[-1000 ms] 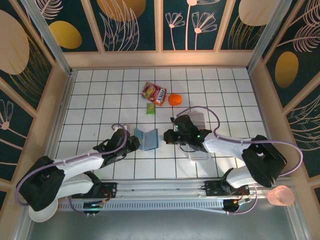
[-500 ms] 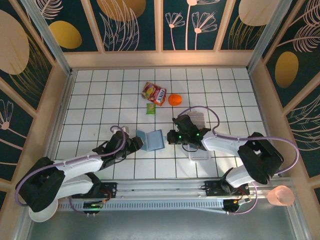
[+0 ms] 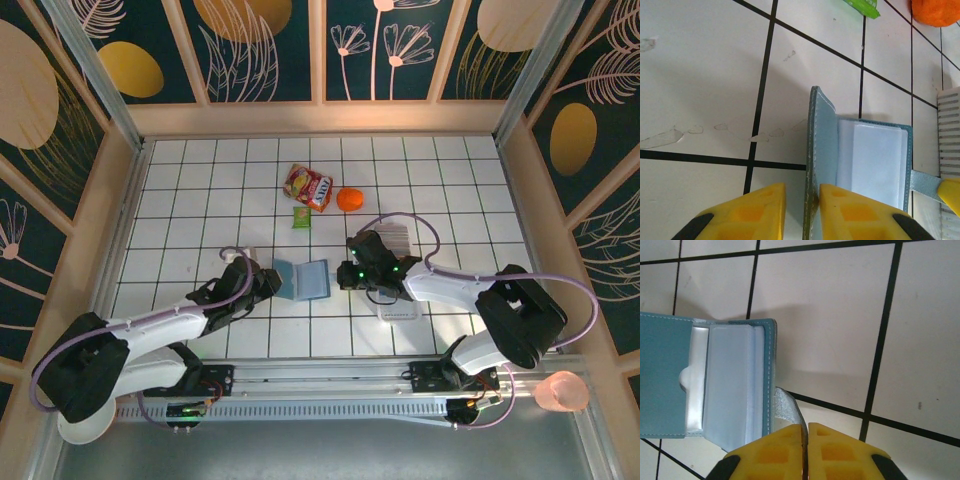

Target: Put the credit cards into the card holder

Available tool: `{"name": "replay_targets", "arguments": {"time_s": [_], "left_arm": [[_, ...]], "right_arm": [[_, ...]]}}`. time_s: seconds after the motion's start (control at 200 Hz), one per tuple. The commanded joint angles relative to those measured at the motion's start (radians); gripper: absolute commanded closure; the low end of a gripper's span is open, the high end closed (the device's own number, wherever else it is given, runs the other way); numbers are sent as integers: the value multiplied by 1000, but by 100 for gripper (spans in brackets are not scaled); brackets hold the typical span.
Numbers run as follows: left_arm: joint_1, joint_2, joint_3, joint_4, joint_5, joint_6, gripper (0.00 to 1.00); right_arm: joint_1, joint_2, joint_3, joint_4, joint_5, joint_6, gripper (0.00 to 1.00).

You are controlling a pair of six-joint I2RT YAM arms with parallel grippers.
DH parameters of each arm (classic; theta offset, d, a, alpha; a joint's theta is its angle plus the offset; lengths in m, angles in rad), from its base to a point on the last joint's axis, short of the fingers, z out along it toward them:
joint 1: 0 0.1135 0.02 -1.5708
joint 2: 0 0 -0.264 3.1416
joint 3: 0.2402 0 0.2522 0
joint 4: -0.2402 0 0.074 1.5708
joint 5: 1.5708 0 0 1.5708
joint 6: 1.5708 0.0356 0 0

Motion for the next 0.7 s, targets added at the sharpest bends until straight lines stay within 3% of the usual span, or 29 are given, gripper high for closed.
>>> {"name": "replay_targets", "arguments": {"time_s": [0.0,0.22,0.435,0.691], "left_arm": [[-4,-31,-34,-7,-16,0,80],[-3,-21,-59,24,3,22,83],[-3,-1,-53,22,19,58,85],[-3,7,-64,39,52,91,91]], "right_arm": [[-6,-32,33,-65,68,-16,82],[24,-137,87,-223,166,8,64],[125,-143,182,-277,183,70,65],[187,33,198,-83,82,145,65]]}}
